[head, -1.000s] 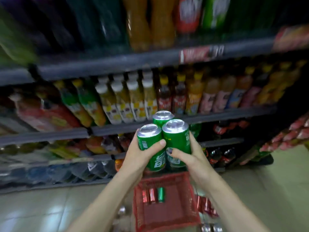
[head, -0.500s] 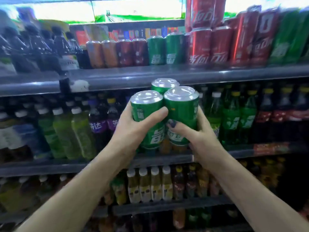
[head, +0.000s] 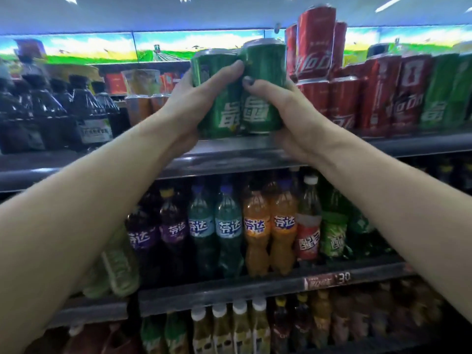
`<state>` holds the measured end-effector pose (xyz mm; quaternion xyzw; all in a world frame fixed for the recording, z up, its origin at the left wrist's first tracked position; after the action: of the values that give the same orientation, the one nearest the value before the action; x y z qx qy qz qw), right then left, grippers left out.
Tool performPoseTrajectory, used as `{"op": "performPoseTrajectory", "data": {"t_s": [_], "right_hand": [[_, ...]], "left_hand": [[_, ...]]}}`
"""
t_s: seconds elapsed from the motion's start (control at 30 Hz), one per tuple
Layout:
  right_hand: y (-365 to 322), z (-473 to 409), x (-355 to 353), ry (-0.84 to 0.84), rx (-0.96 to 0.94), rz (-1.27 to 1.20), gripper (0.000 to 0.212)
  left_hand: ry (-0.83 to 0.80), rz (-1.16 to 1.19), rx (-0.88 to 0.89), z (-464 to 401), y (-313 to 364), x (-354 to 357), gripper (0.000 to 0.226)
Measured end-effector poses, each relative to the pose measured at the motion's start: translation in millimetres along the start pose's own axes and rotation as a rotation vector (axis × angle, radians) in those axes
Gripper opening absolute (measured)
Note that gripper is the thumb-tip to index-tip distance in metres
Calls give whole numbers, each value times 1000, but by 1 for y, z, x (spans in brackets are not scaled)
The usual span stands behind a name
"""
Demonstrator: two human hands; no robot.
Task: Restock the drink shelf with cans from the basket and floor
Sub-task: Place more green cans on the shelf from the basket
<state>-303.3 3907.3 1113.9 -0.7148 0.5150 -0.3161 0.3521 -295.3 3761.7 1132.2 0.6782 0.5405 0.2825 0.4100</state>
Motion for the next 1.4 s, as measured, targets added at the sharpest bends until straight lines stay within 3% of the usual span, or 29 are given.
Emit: {"op": "performPoseTrajectory", "data": {"t_s": [0.33, 0.47, 0.57, 0.77, 0.9, 1.1, 1.27, 1.4], "right_hand": [[19, -46, -30, 5, 207, 118, 42], [18, -44, -39, 33, 230, 217, 56], [13, -42, -43, 59, 225, 399, 84], [-2, -34, -49, 173, 125, 726, 55], [-9, -26, -45, 215, 93, 874, 84], [-19, -21, -39, 199, -15, 1012, 92], [-21, -24, -39, 205, -78, 1141, 75], [-23, -22, -41, 184, -100, 1198, 66]], "left_hand": [[-44, 33, -273, -52, -48, 5, 54], [-62, 24, -339, -55, -56, 3, 46], [-71, 32, -347, -55, -57, 2, 44], [-148, -65, -344, -48, -56, 5, 41], [-162, -95, -326, -47, -54, 7, 42], [-228, -131, -305, -45, -49, 5, 35], [-261, -217, -274, -44, -45, 0, 37], [-161, -360, -227, -44, -38, -9, 30]]}}
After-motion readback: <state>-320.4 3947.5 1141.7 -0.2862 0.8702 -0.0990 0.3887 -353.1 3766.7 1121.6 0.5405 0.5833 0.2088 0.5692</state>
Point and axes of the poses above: each hand's wrist, its own z-axis away from the middle knuckle, its own x-axis out of the palm, y = z × x, the point moved 8 cm from there along -z, towards the middle knuckle, and after that the axes turned 3 degrees about -y, right-handed, at the moved point
